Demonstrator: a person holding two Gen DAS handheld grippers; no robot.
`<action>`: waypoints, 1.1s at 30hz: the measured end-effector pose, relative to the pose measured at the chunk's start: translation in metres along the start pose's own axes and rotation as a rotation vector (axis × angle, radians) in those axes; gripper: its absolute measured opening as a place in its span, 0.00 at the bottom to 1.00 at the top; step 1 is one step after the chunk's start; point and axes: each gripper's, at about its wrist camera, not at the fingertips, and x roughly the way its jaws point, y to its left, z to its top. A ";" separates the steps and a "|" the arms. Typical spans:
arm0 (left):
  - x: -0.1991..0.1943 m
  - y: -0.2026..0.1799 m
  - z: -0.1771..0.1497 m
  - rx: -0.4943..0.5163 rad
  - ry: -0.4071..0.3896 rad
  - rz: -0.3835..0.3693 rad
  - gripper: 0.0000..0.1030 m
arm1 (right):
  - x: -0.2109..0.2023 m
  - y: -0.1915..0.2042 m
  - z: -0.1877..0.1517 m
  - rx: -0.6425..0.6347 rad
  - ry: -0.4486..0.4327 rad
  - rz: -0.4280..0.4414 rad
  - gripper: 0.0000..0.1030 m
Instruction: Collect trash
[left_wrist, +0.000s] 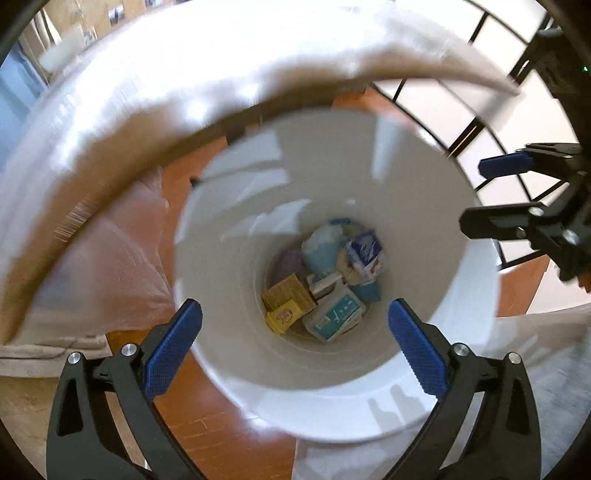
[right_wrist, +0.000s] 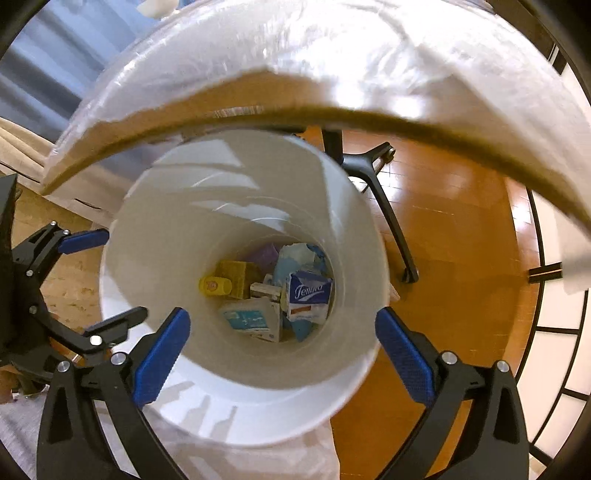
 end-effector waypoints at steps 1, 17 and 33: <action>-0.018 0.002 0.003 -0.003 -0.038 -0.005 0.98 | -0.013 0.000 0.002 0.007 -0.029 0.004 0.96; -0.053 0.165 0.156 -0.282 -0.363 0.185 0.98 | -0.032 -0.089 0.198 0.049 -0.309 -0.256 0.96; 0.017 0.224 0.203 -0.409 -0.284 0.247 0.99 | 0.002 -0.130 0.266 0.088 -0.393 -0.310 0.96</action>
